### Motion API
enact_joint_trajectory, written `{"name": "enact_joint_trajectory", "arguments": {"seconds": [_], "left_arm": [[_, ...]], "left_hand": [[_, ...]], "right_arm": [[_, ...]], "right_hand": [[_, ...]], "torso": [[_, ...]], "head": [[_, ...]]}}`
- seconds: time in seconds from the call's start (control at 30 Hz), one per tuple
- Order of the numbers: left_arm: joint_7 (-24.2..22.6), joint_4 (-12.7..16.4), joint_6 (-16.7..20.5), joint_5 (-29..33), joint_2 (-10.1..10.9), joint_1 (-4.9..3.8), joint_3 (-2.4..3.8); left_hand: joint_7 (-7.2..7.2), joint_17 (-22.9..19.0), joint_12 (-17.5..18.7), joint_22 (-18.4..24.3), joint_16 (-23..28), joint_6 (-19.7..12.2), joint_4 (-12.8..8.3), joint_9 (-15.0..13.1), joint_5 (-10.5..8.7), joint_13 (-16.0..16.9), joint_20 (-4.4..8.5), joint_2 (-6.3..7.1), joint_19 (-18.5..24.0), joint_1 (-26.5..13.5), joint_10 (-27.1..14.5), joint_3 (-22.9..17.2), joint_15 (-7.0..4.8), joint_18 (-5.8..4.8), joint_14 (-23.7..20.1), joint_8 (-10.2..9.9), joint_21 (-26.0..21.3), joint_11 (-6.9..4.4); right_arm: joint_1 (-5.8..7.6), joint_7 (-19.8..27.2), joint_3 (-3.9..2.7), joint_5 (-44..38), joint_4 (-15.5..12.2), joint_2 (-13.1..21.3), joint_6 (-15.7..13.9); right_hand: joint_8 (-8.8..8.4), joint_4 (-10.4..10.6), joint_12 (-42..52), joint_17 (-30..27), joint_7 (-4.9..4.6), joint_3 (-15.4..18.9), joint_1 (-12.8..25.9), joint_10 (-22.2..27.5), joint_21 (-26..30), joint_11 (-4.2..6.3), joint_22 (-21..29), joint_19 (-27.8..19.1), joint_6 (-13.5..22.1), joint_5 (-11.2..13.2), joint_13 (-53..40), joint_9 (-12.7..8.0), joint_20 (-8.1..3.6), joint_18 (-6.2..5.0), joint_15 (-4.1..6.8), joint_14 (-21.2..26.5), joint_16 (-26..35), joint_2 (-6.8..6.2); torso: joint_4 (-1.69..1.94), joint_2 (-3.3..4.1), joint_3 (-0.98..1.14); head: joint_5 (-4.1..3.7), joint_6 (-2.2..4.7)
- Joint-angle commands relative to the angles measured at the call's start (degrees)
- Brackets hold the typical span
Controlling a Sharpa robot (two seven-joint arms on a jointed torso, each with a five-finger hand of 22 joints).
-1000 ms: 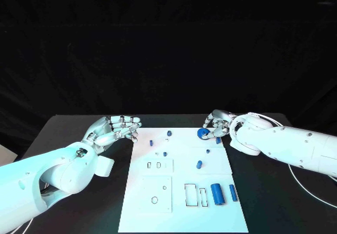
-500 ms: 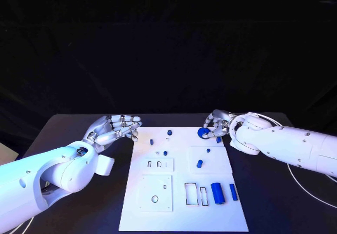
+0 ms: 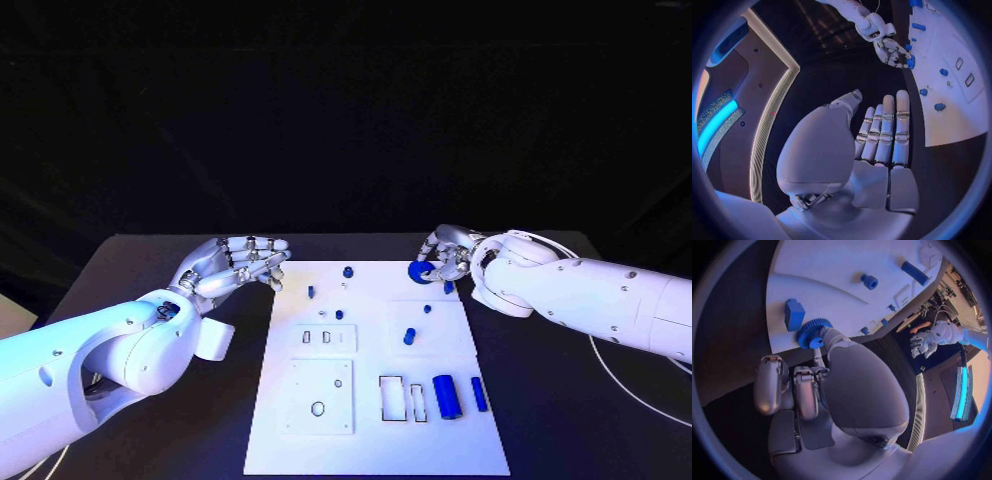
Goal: Assemble the parts on the task board
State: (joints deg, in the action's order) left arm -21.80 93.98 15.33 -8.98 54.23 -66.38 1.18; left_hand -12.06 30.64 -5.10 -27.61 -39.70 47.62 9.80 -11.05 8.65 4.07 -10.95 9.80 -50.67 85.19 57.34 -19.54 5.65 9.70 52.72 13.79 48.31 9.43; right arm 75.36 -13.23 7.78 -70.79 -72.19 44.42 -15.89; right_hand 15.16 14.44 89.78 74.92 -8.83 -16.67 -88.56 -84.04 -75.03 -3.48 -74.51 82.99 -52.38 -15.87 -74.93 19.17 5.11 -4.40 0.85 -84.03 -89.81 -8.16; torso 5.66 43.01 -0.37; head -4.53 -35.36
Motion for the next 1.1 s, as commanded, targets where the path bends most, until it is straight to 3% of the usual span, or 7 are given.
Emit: {"name": "enact_joint_trajectory", "arguments": {"seconds": [0.03, 0.17, 0.5, 0.8, 0.93, 1.1], "left_arm": [[-0.2, 0.1, -1.0, 0.1, -0.1, -0.09, 0.03], [-0.2, 0.1, -1.0, 0.1, -0.1, -0.09, 0.03], [-0.2, -0.1, -1.2, 0.1, -0.3, -0.08, 0.03], [-0.1, -0.2, -1.4, 0.1, -0.6, -0.07, 0.02], [0.0, -0.2, -1.5, 0.1, -0.8, -0.07, 0.02], [0.0, -0.2, -1.6, 0.1, -1.1, -0.07, 0.02]], "left_hand": [[-0.46, -0.1, -0.3, 0.0, -0.4, 0.0, 0.0, -0.1, -0.16, 0.1, 0.00, 0.02, 0.3, 0.3, -0.1, -0.3, 0.08, 0.77, -0.5, 0.3, 0.2, 0.01], [-0.46, -0.1, -0.3, 0.0, -0.4, 0.0, 0.0, -0.1, -0.16, 0.1, 0.00, 0.02, 0.3, 0.3, -0.1, -0.3, 0.08, 0.77, -0.5, 0.3, 0.2, 0.01], [-0.46, -0.2, -0.3, -0.4, -0.5, 0.0, -0.2, -0.1, -0.02, 0.0, 0.03, -0.24, 0.6, 0.7, -0.1, -1.0, 0.04, 0.79, -0.6, 0.3, 0.8, 0.00], [-0.48, -0.3, -0.3, -0.6, -0.5, 0.0, -0.2, -0.1, -0.09, 0.0, 0.02, -0.17, 0.8, 0.6, -0.1, -1.2, 0.07, 0.78, -0.6, 0.2, 1.1, 0.02], [-0.48, -0.3, -0.3, -0.6, -0.5, 0.0, -0.2, -0.1, -0.09, 0.0, 0.02, -0.17, 0.8, 0.6, -0.1, -1.2, 0.07, 0.78, -0.6, 0.2, 1.1, 0.02], [-0.49, -0.3, -0.3, -0.7, -0.6, 0.0, -0.2, -0.1, -0.11, 0.0, 0.01, -0.15, 0.9, 0.5, -0.1, -1.3, 0.08, 0.77, -0.6, 0.2, 1.2, 0.03]], "right_arm": [[-0.27, 0.7, 0.16, -1.3, -0.2, 0.1, 0.4], [-0.35, 1.6, 0.16, -3.7, -1.1, 0.2, -2.5], [-0.31, 2.6, 0.09, -13.0, -6.9, 0.4, -10.6], [-0.22, -0.1, 0.07, -21.0, -11.6, -2.9, -12.5], [-0.23, -1.1, 0.10, -22.6, -11.1, -5.5, -12.4], [-0.64, -1.5, 0.38, -23.1, -9.2, -8.2, -11.8]], "right_hand": [[0.93, -0.5, 0.2, 15.1, 1.18, -2.1, -0.4, -6.0, -0.3, 0.41, -0.2, 0.0, -3.5, -0.2, -15.1, 0.6, -0.44, 0.65, 0.40, -6.0, -0.2, -0.37], [1.32, -1.7, 0.2, 15.1, 1.60, -5.1, 1.0, -6.0, -0.4, 0.79, -0.5, 0.1, -4.7, -0.1, -15.1, 1.0, -0.75, 0.69, 0.72, -6.0, -0.2, -1.50], [1.50, -2.5, 0.2, 15.1, 1.84, -6.8, 3.1, -6.0, -1.2, 1.00, -1.5, 0.5, -5.2, 0.0, -15.1, 1.2, -0.91, 0.91, 0.89, -6.0, -0.2, -2.85], [1.43, -2.6, 0.2, 15.1, 1.87, -7.2, 3.8, -6.0, -1.2, 1.03, -1.5, 0.5, -5.3, 0.1, -15.1, 1.3, -0.95, 0.90, 0.93, -6.0, -0.2, -3.27], [1.39, -2.6, 0.2, 15.1, 1.86, -7.4, 4.1, -6.0, -1.2, 1.03, -1.5, 0.5, -5.2, 0.1, -15.1, 1.3, -0.96, 0.90, 0.94, -6.0, -0.2, -3.38], [1.38, -2.6, 0.2, 15.1, 1.87, -7.4, 4.2, -6.0, -1.2, 1.03, -1.5, 0.5, -5.2, 0.1, -15.1, 1.3, -0.96, 0.90, 0.94, -6.0, -0.2, -3.41]], "torso": [[-0.03, 0.01, -0.02], [0.06, -0.01, -0.04], [0.06, -0.07, -0.02], [0.11, 0.01, -0.05], [0.12, -0.04, -0.21], [0.09, 0.08, -0.11]], "head": [[0.02, 0.07], [0.00, 0.22], [0.27, 0.46], [0.48, 0.41], [0.35, 0.43], [0.41, 0.59]]}}
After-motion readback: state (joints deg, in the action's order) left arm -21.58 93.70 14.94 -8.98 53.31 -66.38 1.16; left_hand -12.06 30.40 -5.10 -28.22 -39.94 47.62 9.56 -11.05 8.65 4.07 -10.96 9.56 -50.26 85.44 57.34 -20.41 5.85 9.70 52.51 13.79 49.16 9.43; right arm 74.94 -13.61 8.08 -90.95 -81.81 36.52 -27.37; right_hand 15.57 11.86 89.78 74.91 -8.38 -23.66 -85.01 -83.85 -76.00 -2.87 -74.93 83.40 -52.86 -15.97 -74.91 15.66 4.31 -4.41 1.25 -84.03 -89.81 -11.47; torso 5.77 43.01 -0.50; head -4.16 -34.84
